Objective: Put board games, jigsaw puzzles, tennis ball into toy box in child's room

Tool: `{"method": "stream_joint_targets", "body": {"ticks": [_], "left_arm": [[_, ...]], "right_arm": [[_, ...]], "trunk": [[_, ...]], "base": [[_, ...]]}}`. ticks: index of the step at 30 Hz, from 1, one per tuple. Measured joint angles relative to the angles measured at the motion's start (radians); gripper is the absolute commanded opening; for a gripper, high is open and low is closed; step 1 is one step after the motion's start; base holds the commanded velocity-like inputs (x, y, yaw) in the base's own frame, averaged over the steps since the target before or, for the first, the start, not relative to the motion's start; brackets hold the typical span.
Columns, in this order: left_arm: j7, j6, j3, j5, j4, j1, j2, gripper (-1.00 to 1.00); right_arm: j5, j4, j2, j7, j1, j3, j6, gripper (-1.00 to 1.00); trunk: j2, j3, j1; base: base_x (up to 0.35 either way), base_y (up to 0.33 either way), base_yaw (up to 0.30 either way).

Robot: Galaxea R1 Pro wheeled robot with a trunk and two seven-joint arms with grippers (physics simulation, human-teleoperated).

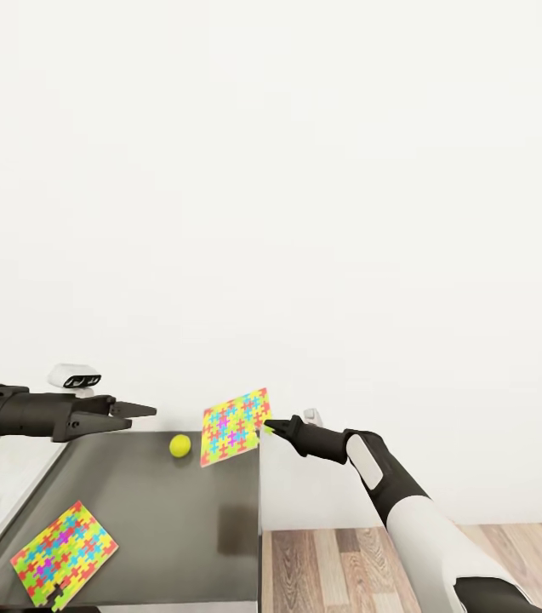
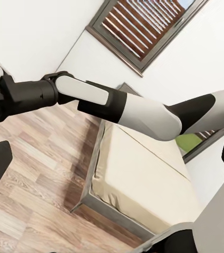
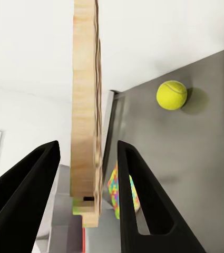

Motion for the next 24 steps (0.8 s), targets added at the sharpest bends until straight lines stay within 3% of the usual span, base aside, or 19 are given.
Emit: {"method": "stream_joint_targets", "body": {"ticks": [13,24], "left_arm": [[0.000,0.000,0.003,0.000,0.000,0.000,0.000,1.00],[0.000,0.000,0.000,0.000,0.000,0.000,0.000,1.00]], "right_arm": [[0.000,0.000,0.001,-0.001,0.000,0.001,0.000,-1.00],[0.001,-0.001,0.000,0.000,0.001,-0.001,0.000,-1.00]], "trunk": [[0.091,0.062,-0.050],[0.091,0.079,-0.050]], "base": [[0.000,0.000,0.000],[0.000,0.000,0.000]]}}
